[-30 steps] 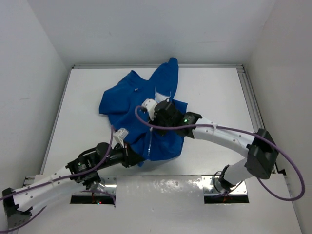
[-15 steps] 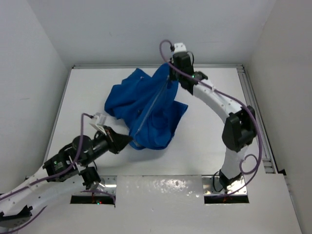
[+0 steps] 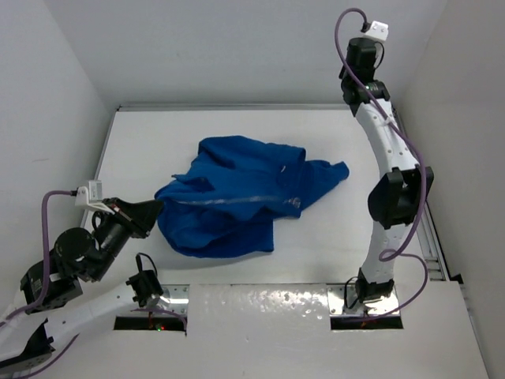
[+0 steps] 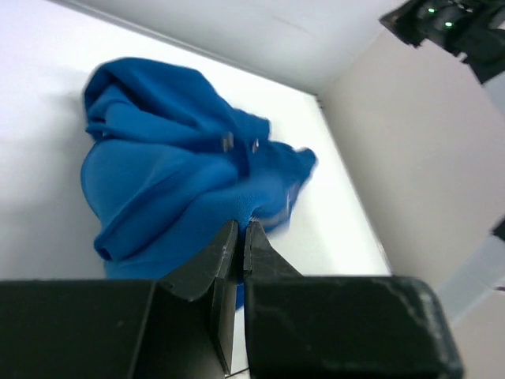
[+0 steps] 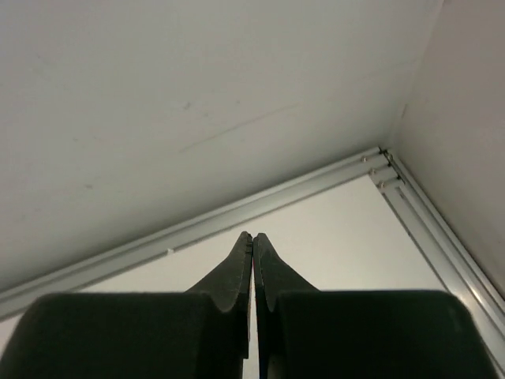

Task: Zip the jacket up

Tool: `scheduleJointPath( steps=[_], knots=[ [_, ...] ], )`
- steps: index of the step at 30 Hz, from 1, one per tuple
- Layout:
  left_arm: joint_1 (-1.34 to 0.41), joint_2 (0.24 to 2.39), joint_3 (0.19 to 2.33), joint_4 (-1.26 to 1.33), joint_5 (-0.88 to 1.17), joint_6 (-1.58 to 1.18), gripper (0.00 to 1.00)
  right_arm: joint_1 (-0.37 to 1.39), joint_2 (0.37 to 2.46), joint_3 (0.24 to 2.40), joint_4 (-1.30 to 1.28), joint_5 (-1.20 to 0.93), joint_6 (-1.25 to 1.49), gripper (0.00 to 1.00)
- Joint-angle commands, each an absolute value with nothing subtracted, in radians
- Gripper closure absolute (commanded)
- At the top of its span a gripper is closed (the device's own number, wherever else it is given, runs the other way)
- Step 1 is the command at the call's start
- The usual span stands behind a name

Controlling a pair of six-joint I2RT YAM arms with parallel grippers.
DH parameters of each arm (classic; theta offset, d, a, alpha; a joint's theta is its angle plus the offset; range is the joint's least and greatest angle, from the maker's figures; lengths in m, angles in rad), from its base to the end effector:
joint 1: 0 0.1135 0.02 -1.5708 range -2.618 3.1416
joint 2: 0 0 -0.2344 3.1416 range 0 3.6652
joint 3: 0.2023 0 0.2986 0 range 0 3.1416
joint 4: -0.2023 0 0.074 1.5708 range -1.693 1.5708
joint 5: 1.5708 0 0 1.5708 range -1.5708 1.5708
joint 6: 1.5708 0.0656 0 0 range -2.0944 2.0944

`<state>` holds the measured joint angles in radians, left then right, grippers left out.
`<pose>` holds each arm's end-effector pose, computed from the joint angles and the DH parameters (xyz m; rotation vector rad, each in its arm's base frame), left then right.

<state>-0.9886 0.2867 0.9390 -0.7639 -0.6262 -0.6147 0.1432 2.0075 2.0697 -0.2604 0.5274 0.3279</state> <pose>0.0968 -0.0771 0.3909 -0.1617 1.6997 -0.6844 0.5347 0.0437 0.3782 0.5318 1.6602 -0.1215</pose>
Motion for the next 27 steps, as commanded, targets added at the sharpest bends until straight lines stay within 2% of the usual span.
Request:
scheduleJointPath(
  steps=[1, 2, 7, 11, 12, 13, 14, 15, 18, 20, 21, 22, 23, 26, 27],
  knots=[
    [-1.0, 0.291, 0.962, -0.753, -0.698, -0.617, 1.0, 0.167, 1.954, 1.987, -0.229, 0.529, 0.37, 1.0],
    [-1.0, 0.311, 0.951, -0.744, -0.695, -0.626, 1.0, 0.169, 1.91, 1.941, -0.189, 0.503, 0.403, 1.0],
    [-1.0, 0.365, 0.848, -0.724, -0.718, -0.69, 1.0, 0.202, 1.66, 1.433, -0.008, 0.258, 0.505, 1.0],
    [-1.0, 0.362, 0.811, -0.693, -0.735, -0.724, 1.0, 0.319, 1.524, 1.231, -0.147, 0.052, 0.5, 1.0],
    [-1.0, 0.365, 0.818, -0.696, -0.739, -0.727, 0.97, 0.345, 1.447, 1.094, -0.134, 0.032, 0.497, 1.0],
    [-1.0, 0.368, 0.824, -0.701, -0.744, -0.726, 0.91, 0.377, 1.403, 1.016, -0.106, 0.017, 0.488, 0.98],
    [-1.0, 0.386, 0.836, -0.728, -0.749, -0.721, 0.86, 0.42, 1.355, 0.941, -0.074, 0.003, 0.498, 0.92],
    [-1.0, 0.396, 0.86, -0.745, -0.758, -0.719, 0.74, 0.426, 1.31, 0.82, -0.066, -0.001, 0.518, 0.9],
    [-0.999, 0.469, 0.937, -0.749, -0.749, -0.66, 0.44, 0.431, 1.117, 0.644, -0.046, -0.07, 0.574, 0.86],
    [-1.0, 0.562, 0.965, -0.685, -0.717, -0.587, 0.39, 0.431, 1.072, 0.598, -0.072, -0.063, 0.586, 0.85],
    [-1.0, 0.604, 0.985, -0.652, -0.675, -0.562, 0.37, 0.433, 1.059, 0.575, -0.09, -0.033, 0.594, 0.87],
    [-1.0, 0.699, 0.997, -0.588, -0.648, -0.504, 0.36, 0.433, 1.046, 0.568, -0.122, -0.008, 0.607, 0.96],
    [-1.0, 0.751, 1.009, -0.571, -0.631, -0.482, 0.35, 0.433, 1.046, 0.563, -0.144, -0.003, 0.61, 1.0],
    [-1.0, 0.96, 1.026, -0.488, -0.455, -0.443, 0.36, 0.433, 0.985, 0.517, -0.158, -0.028, 0.63, 1.0],
    [-1.0, 0.992, 0.965, -0.436, -0.412, -0.437, 0.36, 0.433, 0.959, 0.505, -0.166, -0.018, 0.635, 1.0]
  ],
)
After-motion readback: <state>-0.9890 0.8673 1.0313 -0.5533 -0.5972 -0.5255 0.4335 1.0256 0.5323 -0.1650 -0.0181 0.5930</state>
